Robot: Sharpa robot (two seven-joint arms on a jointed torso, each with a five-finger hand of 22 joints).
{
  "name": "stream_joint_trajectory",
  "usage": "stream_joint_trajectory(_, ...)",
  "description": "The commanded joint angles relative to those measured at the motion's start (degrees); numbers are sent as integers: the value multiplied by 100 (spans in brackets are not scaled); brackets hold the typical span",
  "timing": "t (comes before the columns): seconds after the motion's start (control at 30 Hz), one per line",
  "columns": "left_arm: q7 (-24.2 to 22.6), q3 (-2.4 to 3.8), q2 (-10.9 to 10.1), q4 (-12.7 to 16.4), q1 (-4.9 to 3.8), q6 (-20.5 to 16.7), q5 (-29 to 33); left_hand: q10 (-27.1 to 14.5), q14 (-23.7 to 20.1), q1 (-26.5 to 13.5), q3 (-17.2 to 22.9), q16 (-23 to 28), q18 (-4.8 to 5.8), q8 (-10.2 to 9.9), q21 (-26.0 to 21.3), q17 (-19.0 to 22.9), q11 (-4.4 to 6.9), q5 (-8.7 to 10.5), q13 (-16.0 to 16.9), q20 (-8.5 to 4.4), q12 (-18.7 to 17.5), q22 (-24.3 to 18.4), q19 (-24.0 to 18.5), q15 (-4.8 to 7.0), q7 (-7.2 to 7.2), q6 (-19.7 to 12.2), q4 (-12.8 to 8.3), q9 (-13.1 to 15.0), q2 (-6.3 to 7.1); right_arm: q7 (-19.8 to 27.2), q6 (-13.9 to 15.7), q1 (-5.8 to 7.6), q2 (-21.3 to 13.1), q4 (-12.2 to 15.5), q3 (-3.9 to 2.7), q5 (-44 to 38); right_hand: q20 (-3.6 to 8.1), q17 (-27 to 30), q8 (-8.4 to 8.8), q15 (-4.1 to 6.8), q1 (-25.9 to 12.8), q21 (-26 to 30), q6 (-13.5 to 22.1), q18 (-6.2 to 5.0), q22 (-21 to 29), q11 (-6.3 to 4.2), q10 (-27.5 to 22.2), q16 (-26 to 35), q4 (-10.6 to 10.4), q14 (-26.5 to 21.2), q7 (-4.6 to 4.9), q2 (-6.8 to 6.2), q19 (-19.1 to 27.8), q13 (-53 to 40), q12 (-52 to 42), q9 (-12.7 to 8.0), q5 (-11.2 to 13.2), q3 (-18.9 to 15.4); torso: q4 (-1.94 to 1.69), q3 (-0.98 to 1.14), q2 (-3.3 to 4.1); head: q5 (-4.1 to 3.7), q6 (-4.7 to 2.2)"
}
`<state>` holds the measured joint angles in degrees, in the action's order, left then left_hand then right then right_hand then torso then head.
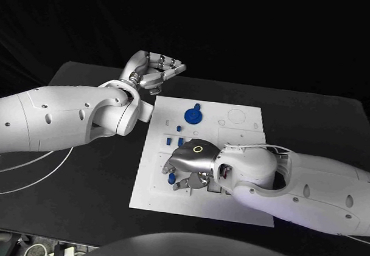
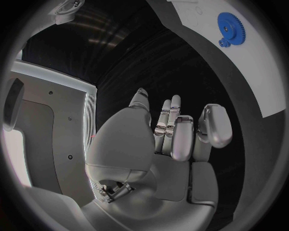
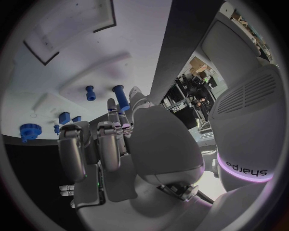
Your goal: Assemble the parts on the task board
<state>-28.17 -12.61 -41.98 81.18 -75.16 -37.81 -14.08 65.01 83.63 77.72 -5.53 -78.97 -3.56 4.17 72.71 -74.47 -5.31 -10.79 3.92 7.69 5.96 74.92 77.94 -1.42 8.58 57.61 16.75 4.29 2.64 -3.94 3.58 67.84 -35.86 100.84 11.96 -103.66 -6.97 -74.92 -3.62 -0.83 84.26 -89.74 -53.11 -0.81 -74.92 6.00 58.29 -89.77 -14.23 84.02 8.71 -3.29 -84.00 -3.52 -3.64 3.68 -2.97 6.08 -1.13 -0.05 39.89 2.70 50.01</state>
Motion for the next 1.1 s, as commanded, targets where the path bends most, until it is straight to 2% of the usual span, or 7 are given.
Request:
stream_joint_trajectory(0.03,-64,5,15,4,3,88,-21,-19,-22,-4,11,7,-57,-25,-21,0,-12,-22,-6,-17,-37,830,-7,-2,14,-33,-4,-7,-34,-67,104,-5,-19,19,2,-3,-42,-1508,4,-35,-91,-26,74,81,-1508,4,-89,-23,-12,598,11,3,-600,-8,9,12,20,-56,-3,-1,8,4,-1)
stream_joint_trajectory(0.37,-61,5,26,1,3,107,-21,-19,-22,-4,11,7,-57,-25,-21,0,-12,-22,-6,-17,-37,830,-7,-2,14,-33,-4,-7,-34,-40,1325,30,-321,109,2,904,-68,-1508,-9,-71,-209,-26,133,81,-1508,43,-181,-23,-22,598,53,22,-600,-10,1,22,21,-124,-1,-3,5,-31,-1)
stream_joint_trajectory(0.5,-58,5,31,-4,3,110,-21,-19,-22,-4,11,7,-57,-25,-21,0,-12,-22,-6,-17,-37,830,-7,-2,14,-33,-4,-7,-34,190,1811,175,-718,261,2,2238,-140,-1508,-42,-187,-234,-26,67,81,-1508,93,-132,-23,-14,598,113,76,-600,-21,-34,42,15,-137,0,-1,8,-86,-1)
stream_joint_trajectory(0.6,-57,5,43,-12,3,110,-21,-20,-23,6,-2,12,-57,-26,-28,6,-13,-30,-5,-16,-39,830,-5,-3,16,-39,-2,-8,-47,470,1834,323,-1117,386,3,3280,-236,-1508,-56,-298,-226,-26,11,81,-1508,179,16,-23,19,598,207,181,-600,-40,-114,56,-19,-128,-1,-4,4,-189,-1)
stream_joint_trajectory(0.73,-54,5,54,-14,3,109,-21,-20,-23,6,-2,12,-57,-26,-28,6,-13,-30,-5,-16,-39,830,-5,-3,16,-39,-2,-8,-47,631,1695,475,-1741,566,7,4265,-285,-1508,-61,-308,-245,-26,-30,81,-1508,174,250,-23,44,598,213,236,-600,-79,-241,70,-124,-147,14,-5,-4,-299,-1)
stream_joint_trajectory(0.97,-49,5,47,-19,3,92,-21,-20,-23,6,-2,12,-57,-26,-28,6,-13,-30,-5,-16,-39,830,-5,-3,16,-39,-2,-8,-47,252,1584,514,-2579,906,58,4417,-302,-1508,-17,-303,-244,-26,68,81,-1508,169,302,-23,76,598,224,258,-600,-95,-301,59,-170,-176,33,19,15,-498,-1)
stream_joint_trajectory(1.1,-41,4,42,-11,3,89,-21,-20,-23,6,-2,12,-57,-26,-28,6,-13,-30,-5,-16,-39,830,-5,-3,16,-39,-2,-8,-47,-37,1748,495,-3028,1130,93,4373,-238,-1508,-13,-203,-363,-26,227,81,-1508,53,682,-23,12,598,179,276,-600,-239,-635,48,-208,-270,42,14,8,-569,-1)
